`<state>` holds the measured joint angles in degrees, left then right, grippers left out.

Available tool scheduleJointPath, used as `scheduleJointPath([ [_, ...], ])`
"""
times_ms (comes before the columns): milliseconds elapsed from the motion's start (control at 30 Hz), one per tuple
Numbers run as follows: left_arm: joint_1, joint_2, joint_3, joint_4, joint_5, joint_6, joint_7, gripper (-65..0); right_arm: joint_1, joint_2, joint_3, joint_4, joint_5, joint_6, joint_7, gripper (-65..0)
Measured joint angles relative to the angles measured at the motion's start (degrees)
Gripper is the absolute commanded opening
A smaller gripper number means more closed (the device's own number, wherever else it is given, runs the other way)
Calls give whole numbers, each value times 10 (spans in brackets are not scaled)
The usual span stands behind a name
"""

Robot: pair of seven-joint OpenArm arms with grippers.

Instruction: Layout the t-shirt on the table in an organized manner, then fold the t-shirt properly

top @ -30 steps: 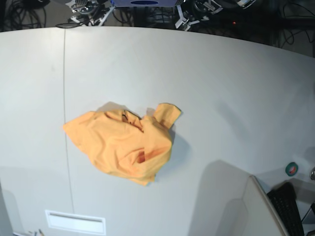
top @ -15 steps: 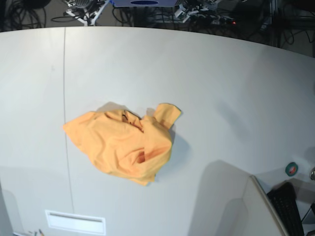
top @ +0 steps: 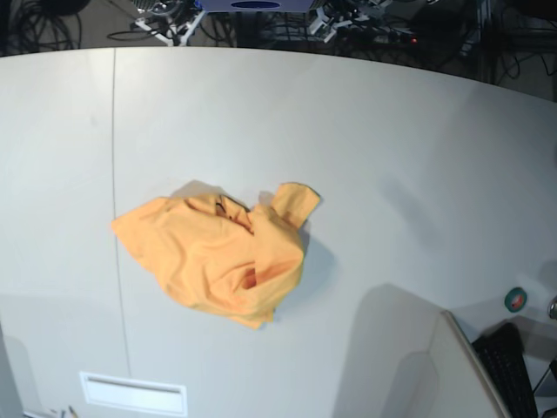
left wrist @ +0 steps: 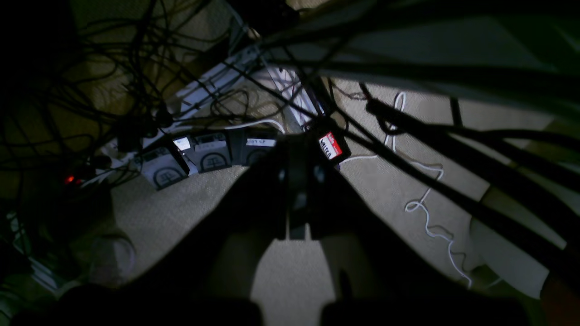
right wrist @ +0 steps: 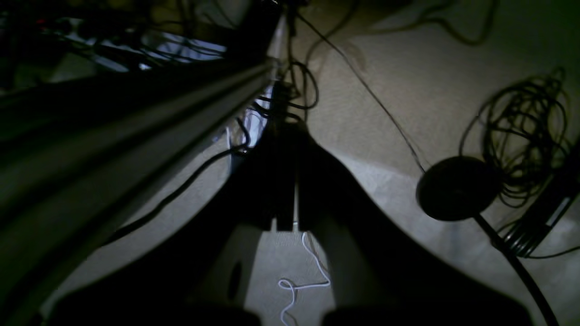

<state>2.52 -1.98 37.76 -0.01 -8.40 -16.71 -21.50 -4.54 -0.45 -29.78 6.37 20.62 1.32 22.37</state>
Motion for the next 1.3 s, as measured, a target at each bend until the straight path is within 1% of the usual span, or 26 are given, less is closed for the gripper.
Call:
scheduleJointPath([
  [133, -5, 2, -1, 0, 4, 0, -2, -650, 0, 12, 0, 0, 0, 0, 0, -650],
  [300, -3, 4, -2, 0, -3, 0, -2, -650, -5, 7, -1, 0, 0, 0, 1, -650],
  [367, 6, 1, -2, 0, -3, 0, -5, -650, -12, 7, 1, 4, 0, 1, 5, -650],
  [433, 20, -1, -2, 1, -3, 0, -6, -650, -18, 13, 1, 4, 0, 3, 4, -650],
  [500, 38, -8, -2, 24, -2, 0, 2, -650, -22, 20, 0, 3, 0, 2, 1, -650],
  [600, 48, -8, -2, 48, 0, 0, 3, -650, -24, 21, 0, 0, 0, 2, -3, -650],
  [633, 47, -6, 0, 50, 0, 0, 2, -650, -25, 21, 0, 0, 0, 2, -14, -650],
  [733, 38, -3, 3, 50, 4, 0, -2, -650, -25, 17, -1, 0, 0, 2, -71, -650],
  [767, 36, -5, 1, 52, 3, 0, -2, -650, -26, 17, -1, 0, 0, 2, -76, -612],
  [833, 37, -10, -2, 52, 0, 0, -2, -650, -27, 20, 2, 0, -1, 2, -76, -453],
  [867, 39, -14, -2, 52, 0, 0, -2, -650, -27, 22, 2, 0, -1, 2, -76, -392],
  [900, 39, -18, -2, 53, -1, 0, -1, -650, -27, 22, 1, 0, -1, 2, -75, -344],
  [933, 39, -21, -2, 53, -1, 0, 1, -650, -27, 22, 0, 0, 0, 2, -76, -327],
  [1100, 38, -19, -3, 53, -1, 0, 0, -650, -31, 19, -1, 0, 0, 2, -76, -323],
  [1200, 38, -14, -3, 53, -1, 0, 1, -576, -31, 21, -1, 0, 0, 2, -76, -323],
  [1233, 38, -14, -3, 53, -1, 0, 0, -563, -31, 21, -1, 0, 0, 2, -76, -323],
  [1300, 38, -16, -3, 53, -1, 0, 0, -559, -31, 21, -1, 0, 0, 2, -76, -323],
])
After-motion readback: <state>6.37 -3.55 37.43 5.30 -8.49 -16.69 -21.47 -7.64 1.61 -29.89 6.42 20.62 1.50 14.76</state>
